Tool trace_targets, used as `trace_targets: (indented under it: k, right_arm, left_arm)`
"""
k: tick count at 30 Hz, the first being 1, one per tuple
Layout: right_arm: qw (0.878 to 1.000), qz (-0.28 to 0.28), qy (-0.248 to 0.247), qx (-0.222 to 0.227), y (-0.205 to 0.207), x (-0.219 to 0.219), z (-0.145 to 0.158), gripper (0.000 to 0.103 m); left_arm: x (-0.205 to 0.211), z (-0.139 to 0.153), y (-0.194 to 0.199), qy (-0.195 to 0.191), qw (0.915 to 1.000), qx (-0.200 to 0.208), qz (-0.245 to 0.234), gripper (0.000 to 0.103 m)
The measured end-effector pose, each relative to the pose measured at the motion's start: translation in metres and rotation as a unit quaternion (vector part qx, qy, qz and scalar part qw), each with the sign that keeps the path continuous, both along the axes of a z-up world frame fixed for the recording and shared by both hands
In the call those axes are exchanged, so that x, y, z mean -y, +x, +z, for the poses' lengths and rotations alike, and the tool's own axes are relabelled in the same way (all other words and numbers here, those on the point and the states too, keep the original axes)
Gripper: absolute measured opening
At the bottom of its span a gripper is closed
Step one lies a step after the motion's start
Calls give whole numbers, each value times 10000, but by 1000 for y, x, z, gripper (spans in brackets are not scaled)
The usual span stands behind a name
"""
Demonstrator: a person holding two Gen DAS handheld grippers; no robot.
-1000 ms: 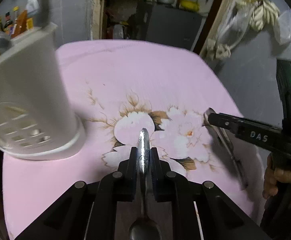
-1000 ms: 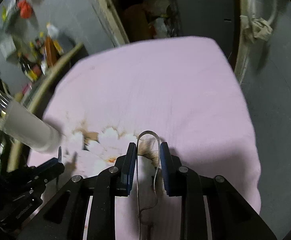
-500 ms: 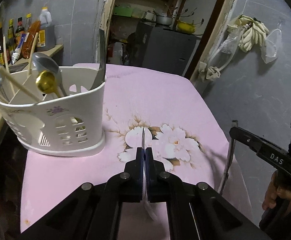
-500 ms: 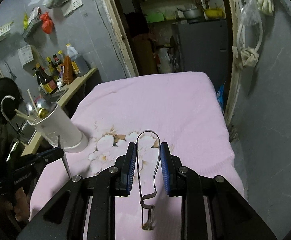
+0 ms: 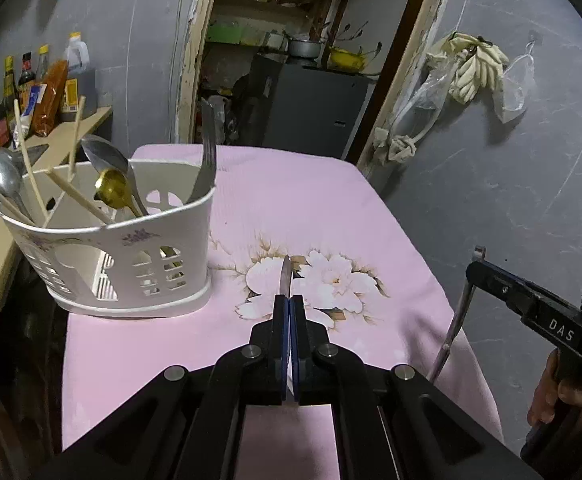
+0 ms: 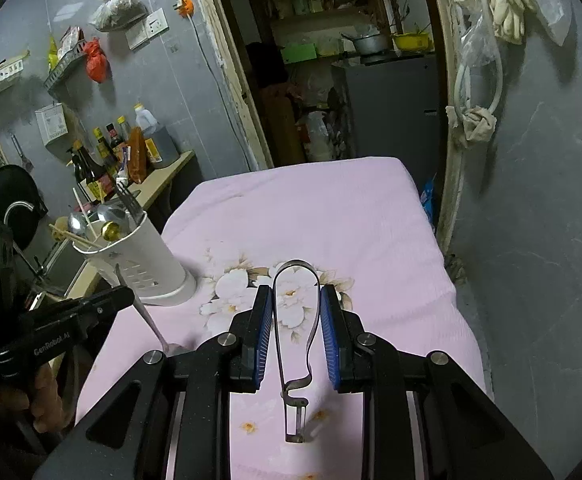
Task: Organize utensils
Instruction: 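Lift the silver spoon and metal clip and carry both over the white holder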
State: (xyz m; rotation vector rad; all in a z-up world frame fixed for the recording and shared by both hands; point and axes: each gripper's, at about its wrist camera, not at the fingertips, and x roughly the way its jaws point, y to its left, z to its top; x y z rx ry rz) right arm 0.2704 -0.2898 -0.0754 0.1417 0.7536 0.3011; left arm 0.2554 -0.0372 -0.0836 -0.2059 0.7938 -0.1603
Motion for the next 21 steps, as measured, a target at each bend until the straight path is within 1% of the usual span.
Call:
trace_targets:
  k: [11, 15, 21]
  right_arm:
    - [9997, -90, -35, 217, -27, -14, 16, 21]
    - [9991, -44, -26, 409, -34, -24, 27, 21]
    - [9976, 102, 39, 689, -42, -41, 43, 21]
  left_arm:
    - [-14, 13, -21, -63, 9996, 275, -96, 2]
    - [-24, 22, -30, -68, 9991, 419, -91, 2]
    - [-41, 40, -43, -96, 9976, 687, 37, 2]
